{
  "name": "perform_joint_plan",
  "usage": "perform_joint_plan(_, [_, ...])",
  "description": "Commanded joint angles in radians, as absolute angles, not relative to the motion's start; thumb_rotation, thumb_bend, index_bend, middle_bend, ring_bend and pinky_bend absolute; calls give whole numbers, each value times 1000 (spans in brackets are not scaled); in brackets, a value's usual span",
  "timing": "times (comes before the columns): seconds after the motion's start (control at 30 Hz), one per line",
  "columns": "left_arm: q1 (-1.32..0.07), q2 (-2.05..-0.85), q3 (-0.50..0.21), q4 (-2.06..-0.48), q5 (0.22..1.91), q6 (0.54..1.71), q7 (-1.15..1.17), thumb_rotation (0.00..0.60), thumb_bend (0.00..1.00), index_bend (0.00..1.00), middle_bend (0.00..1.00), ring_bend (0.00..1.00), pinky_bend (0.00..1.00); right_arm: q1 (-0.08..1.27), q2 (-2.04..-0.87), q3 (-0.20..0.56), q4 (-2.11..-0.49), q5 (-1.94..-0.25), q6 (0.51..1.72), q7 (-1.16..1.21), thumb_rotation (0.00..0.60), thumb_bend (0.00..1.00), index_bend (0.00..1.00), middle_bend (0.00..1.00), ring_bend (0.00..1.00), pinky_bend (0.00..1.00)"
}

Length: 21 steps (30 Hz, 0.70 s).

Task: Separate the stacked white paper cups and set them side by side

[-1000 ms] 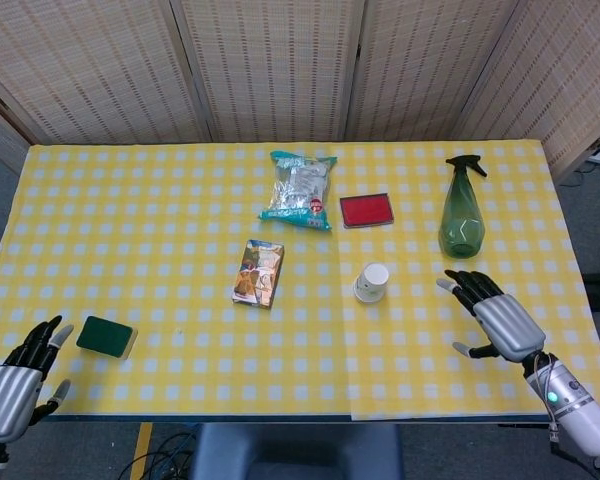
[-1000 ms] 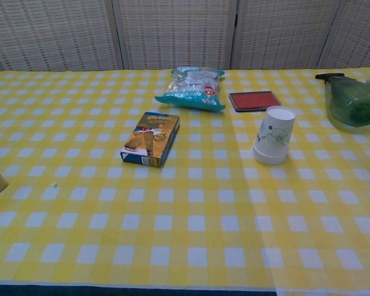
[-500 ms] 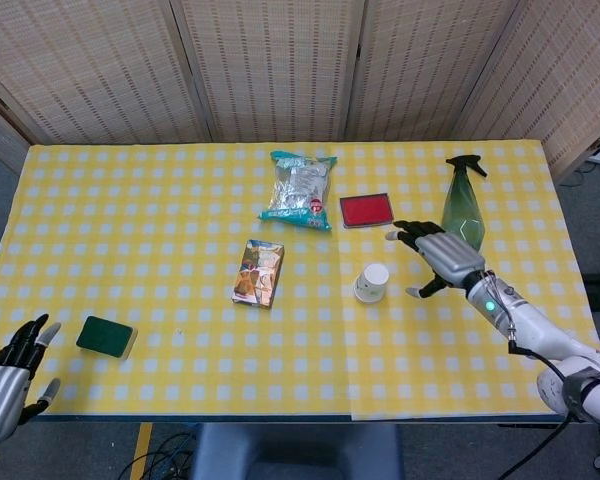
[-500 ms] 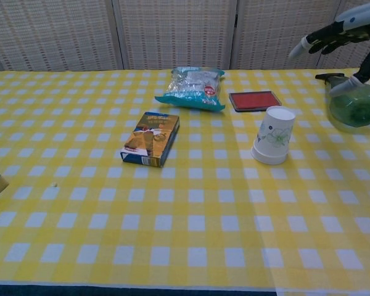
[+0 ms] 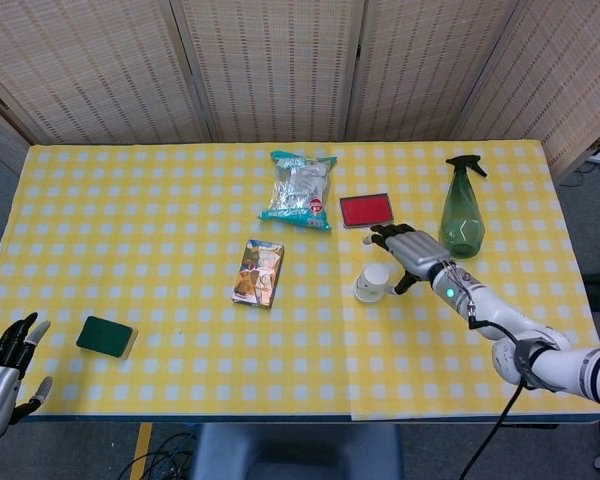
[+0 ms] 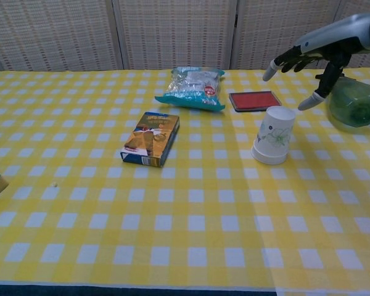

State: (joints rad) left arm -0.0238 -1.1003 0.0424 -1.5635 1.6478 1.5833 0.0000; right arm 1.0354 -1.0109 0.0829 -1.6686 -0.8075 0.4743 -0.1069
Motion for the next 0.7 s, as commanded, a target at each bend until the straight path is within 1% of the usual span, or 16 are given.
perform_joint_plan(0.03, [-25,-1102,43,-1564,1649,1579,3,600,382,0,0,44,291,1058,-1024,51,-1660,-773,486,-137,600,242,136,0,0,0])
perform_joint_plan(0.13, [-26,-1103,43,-1565,1648,1576,7,600,382,0,0,44,291,1075,-1043,29,-1647,-747,494,-159,600,242,146,0,0,0])
perform_joint_plan(0.7, [-24,-1096,37,-1557,1641,1579,-14,600,381,0,0,44,291,1138,-1142,-31,-1572,-661,509,-202,600,242,199,0,0,0])
